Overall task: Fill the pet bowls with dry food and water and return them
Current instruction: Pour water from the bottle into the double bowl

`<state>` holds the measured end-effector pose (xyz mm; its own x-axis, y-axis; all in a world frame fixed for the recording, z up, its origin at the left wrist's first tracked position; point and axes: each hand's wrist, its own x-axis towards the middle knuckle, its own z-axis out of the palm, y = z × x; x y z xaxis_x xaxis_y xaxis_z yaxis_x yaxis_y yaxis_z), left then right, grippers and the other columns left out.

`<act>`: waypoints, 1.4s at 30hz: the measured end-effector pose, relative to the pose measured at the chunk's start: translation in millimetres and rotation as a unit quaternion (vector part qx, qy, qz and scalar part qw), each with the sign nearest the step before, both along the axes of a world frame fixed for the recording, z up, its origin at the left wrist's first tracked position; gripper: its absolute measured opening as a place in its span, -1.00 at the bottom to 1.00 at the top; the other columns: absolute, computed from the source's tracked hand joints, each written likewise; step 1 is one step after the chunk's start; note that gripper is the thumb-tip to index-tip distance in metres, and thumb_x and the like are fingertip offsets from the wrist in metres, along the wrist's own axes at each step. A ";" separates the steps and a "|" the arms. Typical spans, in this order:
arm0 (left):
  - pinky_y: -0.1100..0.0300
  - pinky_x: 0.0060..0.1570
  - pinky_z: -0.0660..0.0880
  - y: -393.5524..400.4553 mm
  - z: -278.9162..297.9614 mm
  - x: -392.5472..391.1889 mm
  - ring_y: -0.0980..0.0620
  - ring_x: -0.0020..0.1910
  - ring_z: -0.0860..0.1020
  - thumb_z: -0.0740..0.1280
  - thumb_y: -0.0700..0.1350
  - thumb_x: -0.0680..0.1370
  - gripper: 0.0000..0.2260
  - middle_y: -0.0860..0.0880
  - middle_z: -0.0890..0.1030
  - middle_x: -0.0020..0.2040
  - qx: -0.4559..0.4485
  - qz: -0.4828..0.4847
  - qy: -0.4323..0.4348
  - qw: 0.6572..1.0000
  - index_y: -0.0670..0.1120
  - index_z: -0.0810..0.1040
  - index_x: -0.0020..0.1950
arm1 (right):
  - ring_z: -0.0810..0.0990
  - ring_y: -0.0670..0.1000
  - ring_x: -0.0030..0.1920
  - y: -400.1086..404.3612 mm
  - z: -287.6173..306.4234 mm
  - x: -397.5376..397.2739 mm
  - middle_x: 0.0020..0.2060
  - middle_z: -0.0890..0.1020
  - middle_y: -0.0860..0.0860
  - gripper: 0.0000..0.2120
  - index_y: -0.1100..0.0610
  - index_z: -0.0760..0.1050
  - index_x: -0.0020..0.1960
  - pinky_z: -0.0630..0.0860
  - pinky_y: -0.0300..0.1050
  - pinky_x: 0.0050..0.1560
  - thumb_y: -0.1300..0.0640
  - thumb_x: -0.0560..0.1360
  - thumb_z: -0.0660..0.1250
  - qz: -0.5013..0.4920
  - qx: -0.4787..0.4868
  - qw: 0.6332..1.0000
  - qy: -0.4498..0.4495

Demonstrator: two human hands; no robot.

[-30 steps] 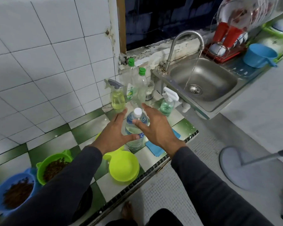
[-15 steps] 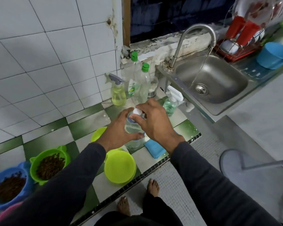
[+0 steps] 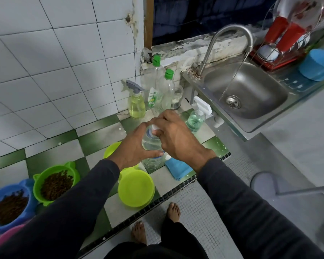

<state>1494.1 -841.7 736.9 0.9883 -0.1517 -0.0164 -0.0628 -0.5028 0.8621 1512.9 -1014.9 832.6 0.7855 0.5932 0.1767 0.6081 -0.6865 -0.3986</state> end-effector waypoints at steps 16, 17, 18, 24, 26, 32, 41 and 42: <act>0.20 0.17 0.49 -1.2 -2.0 -4.2 0.18 0.27 0.52 0.66 0.18 0.32 -0.14 0.12 0.55 0.31 -0.005 0.005 -0.001 1.000 0.17 0.29 0.49 | 0.49 0.10 0.01 3.4 -1.1 -4.3 -0.04 0.53 0.10 -0.75 0.16 0.67 0.18 0.39 -0.16 -0.03 0.26 0.51 0.43 -0.039 0.041 0.998 0.001; 0.13 0.22 0.52 -1.3 -2.0 -4.0 0.13 0.28 0.53 0.67 0.16 0.32 -0.14 0.10 0.56 0.32 -0.008 0.002 -0.002 1.000 0.14 0.30 0.50 | 0.48 0.13 0.03 2.7 -0.7 -3.8 -0.02 0.56 0.11 -0.69 0.17 0.67 0.21 0.35 -0.19 -0.03 0.35 0.48 0.42 -0.018 0.034 0.999 -0.005; 0.07 0.28 0.52 -1.4 -2.0 -4.0 0.10 0.30 0.54 0.68 0.14 0.32 -0.14 0.08 0.56 0.33 -0.010 0.001 -0.004 1.000 0.11 0.32 0.51 | 0.47 0.15 0.05 1.7 0.0 -3.0 0.00 0.59 0.11 -0.62 0.18 0.66 0.23 0.32 -0.21 -0.01 0.42 0.45 0.40 -0.004 0.029 1.000 -0.006; 0.06 0.27 0.52 -0.7 -2.1 -3.9 0.11 0.28 0.54 0.67 0.15 0.32 -0.18 0.09 0.56 0.32 -0.006 0.004 -0.013 1.000 0.10 0.35 0.48 | 0.48 0.04 0.14 0.0 1.5 -4.5 0.12 0.57 0.07 -0.58 0.14 0.57 0.32 0.42 -0.16 0.14 0.10 0.48 0.50 -0.044 0.064 0.997 0.014; 0.11 0.28 0.51 -1.0 -1.7 -3.5 0.18 0.28 0.52 0.68 0.15 0.32 -0.23 0.14 0.55 0.31 -0.004 -0.001 -0.014 1.000 0.11 0.41 0.44 | 0.49 -0.01 0.04 2.3 0.9 -1.5 0.04 0.50 0.02 -0.57 0.13 0.59 0.22 0.38 -0.21 0.00 -0.13 0.48 0.48 -0.095 0.042 0.995 0.010; 0.51 0.12 0.39 0.1 -1.5 -4.6 0.35 0.29 0.47 0.66 0.19 0.32 -0.16 0.22 0.53 0.32 -0.007 0.008 -0.011 1.000 0.19 0.30 0.49 | 0.47 0.06 -0.05 -2.0 1.6 1.5 -0.04 0.46 0.08 -0.80 0.19 0.65 0.16 0.44 -0.07 -0.03 0.21 0.54 0.43 -0.016 0.045 0.999 0.006; 0.55 0.02 0.38 0.4 -4.0 -5.9 0.35 0.19 0.51 0.67 0.19 0.30 -0.28 0.30 0.56 0.19 -0.021 0.013 -0.006 1.000 0.16 0.40 0.35 | 0.50 0.02 0.09 -1.1 4.7 -0.2 0.08 0.50 0.03 -0.50 0.14 0.57 0.30 0.46 -0.13 0.13 -0.07 0.45 0.52 -0.058 0.047 0.997 0.017; 0.56 0.03 0.38 0.2 -3.7 -6.1 0.37 0.19 0.51 0.67 0.19 0.29 -0.30 0.34 0.55 0.17 -0.021 0.014 -0.007 1.000 0.19 0.41 0.32 | 0.50 0.00 0.02 0.2 5.0 1.6 0.03 0.48 0.01 -0.51 0.13 0.59 0.24 0.47 -0.11 0.06 -0.15 0.45 0.51 -0.078 0.033 0.996 0.021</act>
<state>1488.0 -841.4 733.1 0.9923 -0.1236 0.0042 -0.0620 -0.4675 0.8818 1514.4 -1014.6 837.6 0.8746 0.4515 0.1765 0.4780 -0.7425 -0.4693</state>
